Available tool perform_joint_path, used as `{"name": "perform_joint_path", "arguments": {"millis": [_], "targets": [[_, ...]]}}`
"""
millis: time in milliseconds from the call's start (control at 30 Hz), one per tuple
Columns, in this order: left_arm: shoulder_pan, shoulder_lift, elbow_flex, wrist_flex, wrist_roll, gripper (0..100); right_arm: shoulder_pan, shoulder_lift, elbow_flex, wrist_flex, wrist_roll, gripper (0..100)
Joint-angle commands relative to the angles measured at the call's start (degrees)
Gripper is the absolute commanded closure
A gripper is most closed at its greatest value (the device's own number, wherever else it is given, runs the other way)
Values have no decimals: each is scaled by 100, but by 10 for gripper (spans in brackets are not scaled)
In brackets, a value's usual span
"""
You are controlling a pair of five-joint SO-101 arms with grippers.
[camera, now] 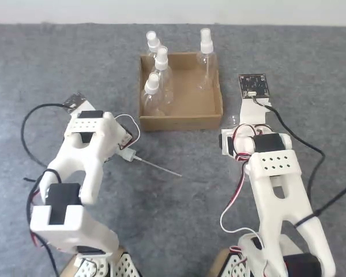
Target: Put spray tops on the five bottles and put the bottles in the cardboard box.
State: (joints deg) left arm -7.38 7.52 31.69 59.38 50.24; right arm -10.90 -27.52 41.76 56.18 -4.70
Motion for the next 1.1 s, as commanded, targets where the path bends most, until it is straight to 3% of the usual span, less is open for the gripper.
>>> {"name": "perform_joint_path", "arguments": {"millis": [0, 100, 533, 867, 1067], "targets": [[35, -70, -31, -246, 97, 940, 84, -312, -53, -127, -26, 968], [35, -62, -4, -334, 97, 986, 84, -312, -53, -127, -26, 968], [-26, -149, -40, -475, 88, 987, 84, -338, -44, -119, -26, 968], [-35, -158, -936, 721, 88, 988, 57, -347, -44, -119, -26, 969], [-105, -1020, -1007, 800, 97, 988, 40, -347, -44, -92, -26, 969]]}}
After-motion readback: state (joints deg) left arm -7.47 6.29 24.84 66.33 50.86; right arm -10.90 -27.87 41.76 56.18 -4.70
